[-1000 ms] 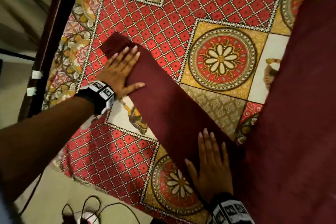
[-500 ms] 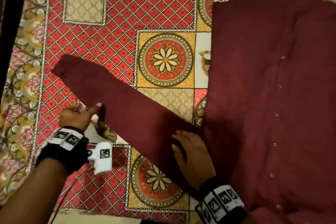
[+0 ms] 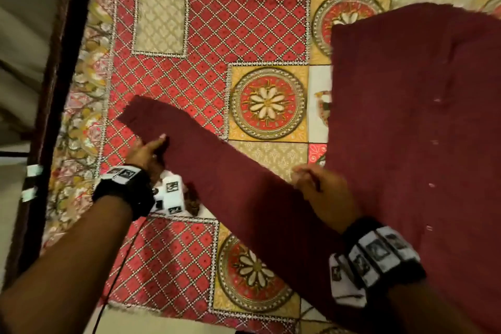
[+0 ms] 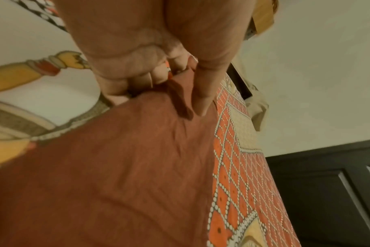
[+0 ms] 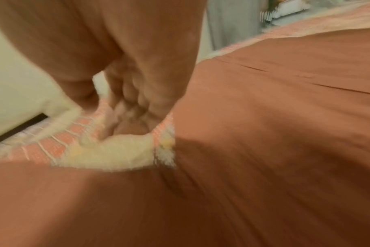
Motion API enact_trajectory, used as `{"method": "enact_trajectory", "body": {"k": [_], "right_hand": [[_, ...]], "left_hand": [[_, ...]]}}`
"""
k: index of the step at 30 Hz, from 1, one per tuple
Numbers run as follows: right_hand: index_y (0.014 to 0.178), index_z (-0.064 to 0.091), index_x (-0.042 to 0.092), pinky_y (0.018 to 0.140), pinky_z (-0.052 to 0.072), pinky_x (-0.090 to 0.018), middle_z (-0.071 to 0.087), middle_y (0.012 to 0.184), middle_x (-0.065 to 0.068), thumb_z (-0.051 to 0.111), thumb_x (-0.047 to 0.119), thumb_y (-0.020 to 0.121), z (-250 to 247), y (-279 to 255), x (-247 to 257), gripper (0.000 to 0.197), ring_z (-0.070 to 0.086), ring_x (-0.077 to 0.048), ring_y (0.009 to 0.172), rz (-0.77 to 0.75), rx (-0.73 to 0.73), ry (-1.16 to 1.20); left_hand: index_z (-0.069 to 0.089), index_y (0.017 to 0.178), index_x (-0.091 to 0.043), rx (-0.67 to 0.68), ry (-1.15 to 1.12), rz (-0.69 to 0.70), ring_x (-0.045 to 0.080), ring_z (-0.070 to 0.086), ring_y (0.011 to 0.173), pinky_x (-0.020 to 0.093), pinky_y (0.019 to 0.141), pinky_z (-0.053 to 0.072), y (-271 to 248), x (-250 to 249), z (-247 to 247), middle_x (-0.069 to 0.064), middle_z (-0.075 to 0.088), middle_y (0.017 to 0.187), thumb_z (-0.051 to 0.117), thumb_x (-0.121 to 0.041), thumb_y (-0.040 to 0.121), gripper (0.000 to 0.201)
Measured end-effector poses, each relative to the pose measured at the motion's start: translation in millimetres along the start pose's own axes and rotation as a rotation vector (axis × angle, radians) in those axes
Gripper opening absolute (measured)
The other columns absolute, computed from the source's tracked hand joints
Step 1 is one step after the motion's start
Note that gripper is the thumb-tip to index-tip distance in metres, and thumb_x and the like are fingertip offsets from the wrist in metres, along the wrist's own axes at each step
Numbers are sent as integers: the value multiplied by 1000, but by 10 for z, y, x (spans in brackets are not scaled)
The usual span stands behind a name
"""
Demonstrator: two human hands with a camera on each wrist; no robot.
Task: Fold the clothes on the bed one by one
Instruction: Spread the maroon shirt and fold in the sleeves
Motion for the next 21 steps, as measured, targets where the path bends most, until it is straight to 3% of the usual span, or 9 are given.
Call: {"method": "enact_trajectory", "body": {"k": [2,5,7,9,10,12,15,19,21], "right_hand": [[105,71,20,64,47,-20,71,77,-2,64,25,99,262,316,280,11,61,-5,62,54,178,51],[129,62,13,68,53,-36,74,93,-9,66,42,92,766,695,950,47,65,-18,75,113,326,320],[139,53,25,79,60,-43,75,106,-5,66,62,82,1036,924,1323,69,71,-20,84,120,376,386],[118,65,42,86,61,-47,76,103,4,66,80,72,1184,1053,1571,60,74,-19,91,73,379,342],[104,70,34,87,60,-48,77,97,5,66,84,69,1194,1129,1588,61,75,-19,90,64,330,293],[96,73,18,86,59,-47,78,90,1,72,71,74,1075,1251,1454,57,74,-21,90,75,149,235],[114,76,16,95,57,-44,78,106,3,69,51,74,713,1210,1219,54,72,-19,105,70,-90,247],[104,75,18,91,57,-24,76,92,17,69,9,94,168,779,857,15,72,-2,91,125,-247,560],[105,77,22,88,59,-28,78,97,10,72,15,93,-152,432,608,15,73,-8,92,163,-363,571]], "left_hand": [[50,130,-19,11,58,103,22,68,69,34,60,56,-97,-162,84,17,71,94,80,-7,79,60],[54,131,-12,116,307,445,24,63,102,30,87,56,-417,-494,393,19,61,129,69,15,80,60],[51,137,-8,238,579,714,23,56,113,13,97,45,-768,-580,723,12,54,135,68,14,78,66],[57,134,-20,389,808,929,17,54,111,9,96,39,-1113,-495,1068,-4,50,126,64,3,72,66],[58,131,-23,445,852,975,14,52,108,10,93,39,-1192,-435,1169,-8,48,120,64,1,70,66],[60,132,-22,486,873,966,10,51,101,7,87,40,-1244,-389,1210,-6,48,114,69,5,70,69],[66,123,-25,561,719,753,10,60,96,16,80,50,-1207,-358,1105,0,58,113,65,12,70,64],[67,108,-9,439,527,546,-4,66,82,12,76,52,-950,-418,855,-6,73,89,60,21,81,41],[65,110,-7,341,532,495,-5,67,75,15,74,52,-823,-411,820,-14,74,78,57,14,90,30]]}}
Point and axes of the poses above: each hand's wrist, its own y-axis towards the middle knuckle, its own z-axis out of the palm, x = y × z, the point moved 10 cm from there along y, towards the middle knuckle
